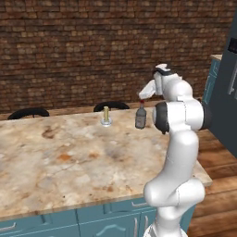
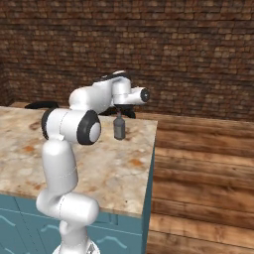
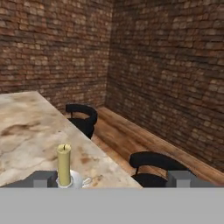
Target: Get the candle and the liquor from the cabinet and move them to the dining counter.
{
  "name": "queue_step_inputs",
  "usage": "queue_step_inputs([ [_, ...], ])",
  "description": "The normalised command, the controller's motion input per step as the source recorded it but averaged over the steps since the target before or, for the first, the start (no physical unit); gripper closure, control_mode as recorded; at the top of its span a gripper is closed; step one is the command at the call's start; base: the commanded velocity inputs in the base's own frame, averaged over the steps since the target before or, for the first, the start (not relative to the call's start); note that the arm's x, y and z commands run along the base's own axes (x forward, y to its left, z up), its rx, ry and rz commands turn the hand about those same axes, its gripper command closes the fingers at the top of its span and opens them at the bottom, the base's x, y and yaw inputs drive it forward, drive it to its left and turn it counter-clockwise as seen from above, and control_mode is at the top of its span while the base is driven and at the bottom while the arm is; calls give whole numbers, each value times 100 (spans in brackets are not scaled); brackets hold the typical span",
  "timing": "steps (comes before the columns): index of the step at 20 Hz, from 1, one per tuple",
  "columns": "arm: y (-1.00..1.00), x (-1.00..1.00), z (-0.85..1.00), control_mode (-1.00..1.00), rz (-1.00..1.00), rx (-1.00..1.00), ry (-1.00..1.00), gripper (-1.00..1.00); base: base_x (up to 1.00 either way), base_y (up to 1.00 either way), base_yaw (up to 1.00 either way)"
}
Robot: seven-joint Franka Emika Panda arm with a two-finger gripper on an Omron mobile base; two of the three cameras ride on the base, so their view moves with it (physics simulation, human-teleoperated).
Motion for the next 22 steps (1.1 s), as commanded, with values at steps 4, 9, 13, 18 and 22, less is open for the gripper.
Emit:
queue_step_inputs([
  [4, -1, -21, 94, -100, -10, 0, 2, -100, 0, 0, 0],
  [9, 0, -71, 79, -100, -20, 0, 3, -100, 0, 0, 0],
  [13, 0, -98, 71, -100, -30, 0, 8, -100, 0, 0, 0],
  [18, 0, -100, 73, -100, -31, 0, 11, -100, 0, 0, 0],
  [22, 0, -98, 72, -100, -34, 0, 13, -100, 0, 0, 0],
])
